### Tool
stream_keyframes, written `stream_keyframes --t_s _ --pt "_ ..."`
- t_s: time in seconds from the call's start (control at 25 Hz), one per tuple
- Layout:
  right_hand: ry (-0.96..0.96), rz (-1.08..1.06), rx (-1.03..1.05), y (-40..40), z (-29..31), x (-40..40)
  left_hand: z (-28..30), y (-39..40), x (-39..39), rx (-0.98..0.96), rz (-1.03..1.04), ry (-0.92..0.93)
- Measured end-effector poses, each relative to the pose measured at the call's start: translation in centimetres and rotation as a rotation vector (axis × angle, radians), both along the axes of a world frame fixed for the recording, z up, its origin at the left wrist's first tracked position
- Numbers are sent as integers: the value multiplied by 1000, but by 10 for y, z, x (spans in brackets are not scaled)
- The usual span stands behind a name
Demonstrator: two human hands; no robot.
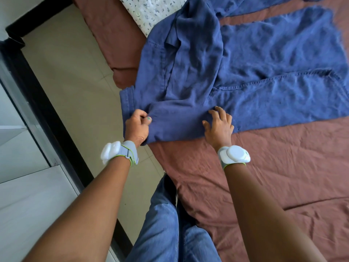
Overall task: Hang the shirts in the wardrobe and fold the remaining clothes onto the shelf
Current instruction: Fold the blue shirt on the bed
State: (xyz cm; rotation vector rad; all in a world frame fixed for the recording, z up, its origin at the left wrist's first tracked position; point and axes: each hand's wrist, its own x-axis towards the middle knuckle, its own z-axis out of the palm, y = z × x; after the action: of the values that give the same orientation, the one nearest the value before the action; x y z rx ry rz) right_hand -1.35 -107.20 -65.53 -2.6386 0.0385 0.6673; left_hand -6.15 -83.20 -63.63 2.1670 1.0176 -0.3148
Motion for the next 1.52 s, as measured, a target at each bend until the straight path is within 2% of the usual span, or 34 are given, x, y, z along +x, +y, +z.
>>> stream_keyframes --t_s 0.08,0.16,0.2,0.24,0.32,0.4,0.44,0.56,0.64,0.68,0.76,0.88,0.96,1.04,1.12,1.2,1.32,1.4,1.52 --pt "-15 -23 -27 2 -1 3 8 10 7 78 73 -49" --pt "-2 -49 -95 7 1 9 14 14 14 246 -89 152" --pt "5 -84 -121 10 2 17 17 14 18 319 -131 183" --pt "0 -138 -130 15 3 27 19 12 27 343 -116 130" --pt "-58 -235 -62 24 9 51 17 -1 47 259 -120 -76" --pt "-162 -228 93 37 14 82 4 -14 70 90 -233 -161" --pt "-226 -211 167 46 16 102 -3 -18 86 22 -275 -113" --pt "-374 -184 321 73 27 161 -15 -29 117 -15 -323 145" --pt "-415 -162 305 91 35 204 -26 -31 129 -47 -305 252" --pt "-411 -131 258 99 40 220 -30 -30 131 -53 -288 247" --pt "-363 -17 149 116 46 245 -31 -24 135 -84 -237 59" --pt "-230 207 -54 140 40 258 -12 -14 145 -240 -166 -277" --pt "-171 226 -187 143 22 260 -6 -5 151 -169 -269 -329" --pt "-184 109 -235 133 13 259 -9 5 149 -31 -401 -185" --pt "-194 1 -197 122 12 262 -13 9 141 -61 -418 -14" --pt "-234 -44 -78 115 18 264 -18 1 132 -51 -422 56" --pt "-360 -181 280 107 36 265 -23 -9 133 60 -349 76" --pt "-518 -342 494 88 54 255 -23 -11 134 83 -321 63" --pt "-792 -712 602 21 63 218 -23 -13 127 142 -356 -9"
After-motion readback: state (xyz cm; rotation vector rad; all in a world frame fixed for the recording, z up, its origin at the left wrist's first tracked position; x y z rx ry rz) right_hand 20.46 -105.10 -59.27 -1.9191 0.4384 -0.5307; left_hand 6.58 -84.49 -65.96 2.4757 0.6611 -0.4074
